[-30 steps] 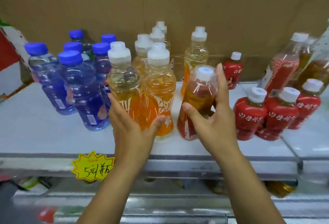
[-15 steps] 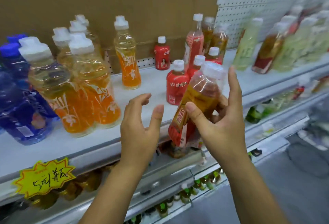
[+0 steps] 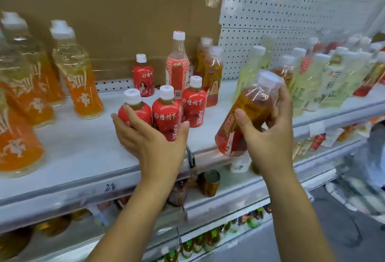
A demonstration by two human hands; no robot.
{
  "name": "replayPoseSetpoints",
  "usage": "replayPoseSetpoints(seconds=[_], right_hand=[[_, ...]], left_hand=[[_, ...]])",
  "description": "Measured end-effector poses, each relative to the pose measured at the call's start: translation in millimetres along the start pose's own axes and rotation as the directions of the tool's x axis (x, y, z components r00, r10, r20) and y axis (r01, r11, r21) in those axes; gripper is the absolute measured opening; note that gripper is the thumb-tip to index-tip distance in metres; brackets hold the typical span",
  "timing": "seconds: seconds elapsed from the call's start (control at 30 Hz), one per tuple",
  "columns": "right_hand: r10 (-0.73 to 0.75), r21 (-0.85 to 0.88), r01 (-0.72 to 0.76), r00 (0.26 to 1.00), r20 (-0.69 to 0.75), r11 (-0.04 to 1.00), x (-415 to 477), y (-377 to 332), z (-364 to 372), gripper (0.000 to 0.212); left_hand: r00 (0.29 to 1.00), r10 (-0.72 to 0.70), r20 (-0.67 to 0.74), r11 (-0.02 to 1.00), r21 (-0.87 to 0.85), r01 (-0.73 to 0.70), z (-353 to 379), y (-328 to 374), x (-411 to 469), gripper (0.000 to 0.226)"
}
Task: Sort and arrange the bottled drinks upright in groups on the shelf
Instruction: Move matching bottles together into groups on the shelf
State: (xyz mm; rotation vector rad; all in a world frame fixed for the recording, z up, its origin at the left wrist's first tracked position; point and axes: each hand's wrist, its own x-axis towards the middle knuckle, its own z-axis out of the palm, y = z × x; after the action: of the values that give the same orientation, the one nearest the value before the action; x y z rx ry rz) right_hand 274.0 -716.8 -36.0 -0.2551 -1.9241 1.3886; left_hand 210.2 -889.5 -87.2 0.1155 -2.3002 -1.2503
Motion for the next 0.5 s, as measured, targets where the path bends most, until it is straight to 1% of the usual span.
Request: replayPoseSetpoints(seconds=[0.13,0.23,0.33,0.5], right_hand=[[-0.061,0.018,0.06,0.994,0.088,0.998,49.8,30.0,-9.7,0.091],[-0.08,0.034,0.075,0.982,0.174,0.997,81.2,47.2,-6.8,0.09],[-0.096,-0.004,0.101,0.958,0.268,0.995,105.6,61.1,4.9,0.09],[-0.119,-0.062,0.146,0.939,0.323,0.987,142.7,81.5,28.1,0.095]], left_hand=[[0.991,0.033,-0.131,0.987,0.162,-0.012,22.8,-2.4,1.7,0.133],[0.979,0.069,-0.191,0.964,0.265,-0.017,30.3,-2.1,1.0,0.127],[0.977,0.058,-0.207,0.956,0.293,0.005,33.8,-3.3,1.7,0.12],[0.975,0.061,-0.213,0.938,0.347,0.018,37.1,-4.7,1.4,0.119]])
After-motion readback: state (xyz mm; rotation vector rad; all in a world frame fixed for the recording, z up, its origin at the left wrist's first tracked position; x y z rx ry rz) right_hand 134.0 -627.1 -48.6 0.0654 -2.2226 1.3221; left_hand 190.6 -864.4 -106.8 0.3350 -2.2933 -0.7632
